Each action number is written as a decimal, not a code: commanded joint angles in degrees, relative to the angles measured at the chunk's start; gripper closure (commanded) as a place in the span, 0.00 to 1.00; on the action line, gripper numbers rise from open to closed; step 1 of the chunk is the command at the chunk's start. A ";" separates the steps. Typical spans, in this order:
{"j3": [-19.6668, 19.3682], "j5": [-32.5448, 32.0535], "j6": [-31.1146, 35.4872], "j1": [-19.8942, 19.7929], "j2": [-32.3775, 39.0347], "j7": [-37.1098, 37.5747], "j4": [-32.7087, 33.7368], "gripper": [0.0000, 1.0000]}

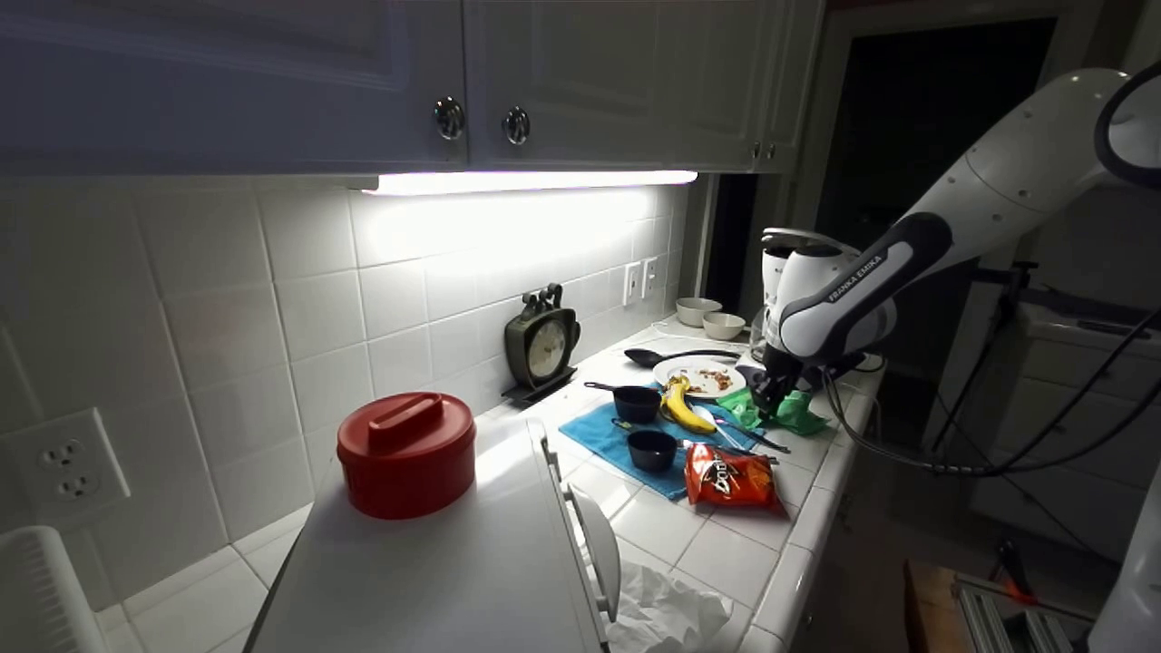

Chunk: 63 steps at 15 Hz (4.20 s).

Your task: Move all the small green packets to the left edge of the blue towel and move the doritos to the right edge of the towel

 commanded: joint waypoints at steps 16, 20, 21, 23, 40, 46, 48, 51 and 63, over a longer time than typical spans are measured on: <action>-0.47 -9.75 16.50 -3.14 1.67 -6.72 -2.64 0.00; 4.98 1.60 19.79 -6.41 1.47 -15.26 -5.65 0.00; 6.47 4.18 20.15 -7.28 1.50 -17.27 -6.00 0.00; 9.36 8.88 19.96 -9.06 1.74 -20.94 -6.09 0.00; 17.47 19.71 18.02 -16.67 2.74 -33.14 -4.38 0.96; 18.47 20.82 13.42 -17.83 -2.75 -34.27 -5.45 0.97; 18.32 21.11 10.79 -17.66 -5.12 -35.33 -5.68 0.97; 17.59 19.21 6.29 -16.93 -8.90 -36.03 -5.59 0.97; 7.41 17.80 -13.79 5.02 -17.85 -45.31 -2.07 0.97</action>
